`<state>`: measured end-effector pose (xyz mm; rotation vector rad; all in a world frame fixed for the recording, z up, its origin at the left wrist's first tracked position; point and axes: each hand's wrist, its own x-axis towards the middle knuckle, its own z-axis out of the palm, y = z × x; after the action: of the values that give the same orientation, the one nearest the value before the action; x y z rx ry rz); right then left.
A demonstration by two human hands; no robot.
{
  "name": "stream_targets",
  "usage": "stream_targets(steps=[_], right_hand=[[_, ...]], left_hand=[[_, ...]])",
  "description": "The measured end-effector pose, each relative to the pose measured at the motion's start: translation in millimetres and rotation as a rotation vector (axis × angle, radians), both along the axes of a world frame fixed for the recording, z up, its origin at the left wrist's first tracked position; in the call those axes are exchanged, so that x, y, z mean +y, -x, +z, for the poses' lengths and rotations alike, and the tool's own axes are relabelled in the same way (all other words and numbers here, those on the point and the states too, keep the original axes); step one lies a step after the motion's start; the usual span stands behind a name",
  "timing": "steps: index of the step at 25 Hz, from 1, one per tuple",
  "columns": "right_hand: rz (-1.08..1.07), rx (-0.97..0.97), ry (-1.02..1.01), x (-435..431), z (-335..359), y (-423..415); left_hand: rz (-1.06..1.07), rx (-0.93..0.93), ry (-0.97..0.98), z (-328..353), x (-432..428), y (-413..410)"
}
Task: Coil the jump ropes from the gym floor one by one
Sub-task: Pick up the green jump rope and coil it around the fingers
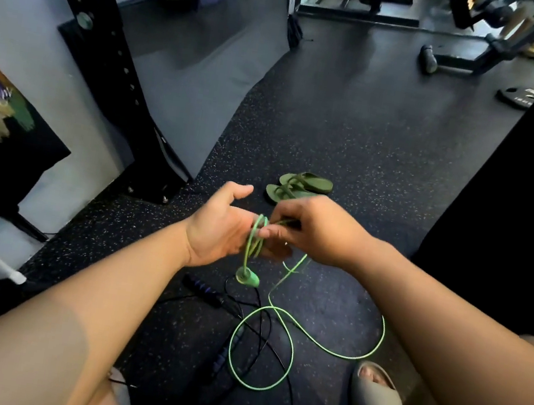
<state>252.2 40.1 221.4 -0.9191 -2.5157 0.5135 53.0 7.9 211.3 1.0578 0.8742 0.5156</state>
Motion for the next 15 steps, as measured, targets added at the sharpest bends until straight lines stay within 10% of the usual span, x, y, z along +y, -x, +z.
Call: stream_targets(steps=[5,15], right_hand=[[-0.071,0.339,0.274,17.2,-14.5,-13.2],[-0.279,0.293,0.479,-0.7,-74.3,4.6]], left_hand=[[-0.22,-0.064,0.062,11.3,-7.2,-2.8],[0.332,-0.722,0.091,27.0,-4.4,4.2]])
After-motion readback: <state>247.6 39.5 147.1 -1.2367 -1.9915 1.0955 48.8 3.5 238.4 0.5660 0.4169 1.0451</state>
